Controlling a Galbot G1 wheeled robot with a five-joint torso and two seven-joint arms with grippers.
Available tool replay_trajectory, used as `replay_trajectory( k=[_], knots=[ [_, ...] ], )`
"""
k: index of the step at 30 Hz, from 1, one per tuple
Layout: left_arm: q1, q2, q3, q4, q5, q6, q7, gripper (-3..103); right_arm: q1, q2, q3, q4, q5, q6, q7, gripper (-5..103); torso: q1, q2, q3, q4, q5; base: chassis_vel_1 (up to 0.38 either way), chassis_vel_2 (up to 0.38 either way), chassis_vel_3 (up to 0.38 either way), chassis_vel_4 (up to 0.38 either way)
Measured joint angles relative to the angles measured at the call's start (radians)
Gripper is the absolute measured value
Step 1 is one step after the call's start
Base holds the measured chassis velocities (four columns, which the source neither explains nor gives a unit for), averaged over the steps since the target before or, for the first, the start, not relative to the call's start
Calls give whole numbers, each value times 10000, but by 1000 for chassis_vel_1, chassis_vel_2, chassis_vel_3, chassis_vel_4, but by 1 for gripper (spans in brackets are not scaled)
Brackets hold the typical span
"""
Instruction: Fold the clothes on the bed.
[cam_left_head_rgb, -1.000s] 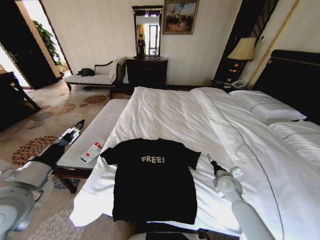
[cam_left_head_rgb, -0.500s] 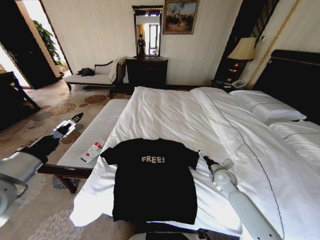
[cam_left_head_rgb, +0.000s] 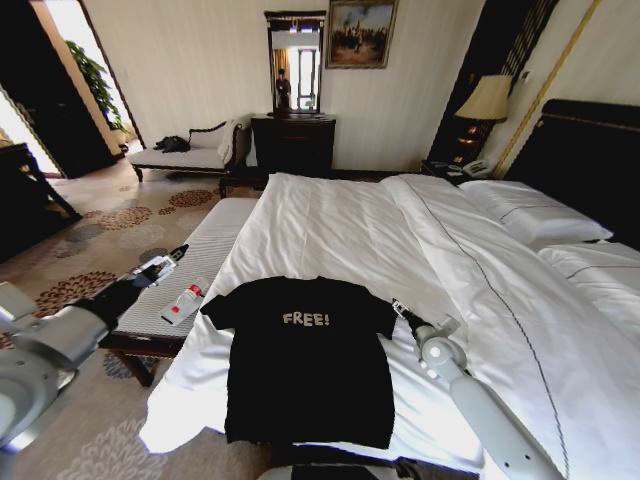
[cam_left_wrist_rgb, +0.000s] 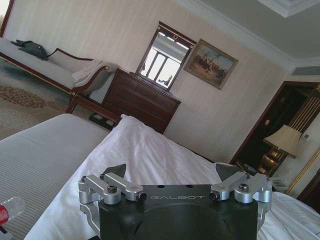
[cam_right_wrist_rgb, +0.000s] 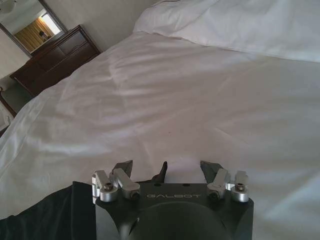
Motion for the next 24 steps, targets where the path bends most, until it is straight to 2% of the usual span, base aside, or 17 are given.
replay_trajectory(
  k=[2, 5, 8, 9, 11, 14, 16, 17, 18, 20, 21, 24],
  knots=[
    [-7, 29, 0, 1, 0, 2, 3, 100, 3, -2, -15, -2, 53, 0, 1, 68, 0, 0, 0, 0, 1, 0, 0, 0, 0],
    [-6, 35, -1, 2, 0, 3, 4, 100, 3, 7, -43, -3, 69, 0, 7, 62, 0, 1, -1, 0, 0, 0, 0, 0, 0],
    [-9, 40, -10, 6, 0, 3, 6, 100, 41, 70, -174, -92, -9, -4, 17, 46, 0, 0, -1, 0, 1, 0, 0, 0, 0],
    [-9, 40, -10, 6, 0, 3, 6, 100, 41, 70, -174, -92, -9, -4, 17, 46, 0, 0, -1, 0, 1, 0, 0, 0, 0],
    [-7, 37, -28, 6, 0, 3, 7, 100, 119, 106, -241, -187, -58, -5, 23, 35, 0, 0, -1, 0, 1, 0, 0, 0, 0],
    [6, 22, -36, 6, -1, 3, 7, 100, 155, 129, -276, -219, -77, -5, 29, 30, 0, 0, 0, 1, 1, 0, 0, 0, 0],
    [-2, 17, -38, 6, -2, 3, 7, 100, 156, 145, -284, -218, -93, -5, 31, 19, 0, 0, -1, 1, 1, 0, 0, 0, 0],
    [-2, 17, -38, 6, -2, 3, 7, 100, 156, 145, -284, -218, -93, -5, 31, 19, 0, 0, -1, 1, 1, 0, 0, 0, 0],
    [-35, 17, -35, 7, -2, 1, 7, 100, 130, 155, -281, -150, -109, 0, 32, 8, 0, 0, -1, 0, 1, 0, 0, 0, 0],
    [-49, 17, -26, 6, -2, 0, 7, 100, 112, 157, -274, -111, -114, 15, 31, 8, 0, 0, -1, 1, 1, 0, 0, 0, 0],
    [-70, 17, 2, 7, -2, -2, 7, 100, 80, 159, -255, -46, -130, 58, 30, 3, 0, 0, 0, 1, 1, 0, 0, 0, 0],
    [-151, 15, 130, 7, 11, -10, 7, 100, -96, 164, -119, 310, -182, 208, 8, 0, 0, 0, -1, 0, 1, 0, 0, 0, 0]
  ],
)
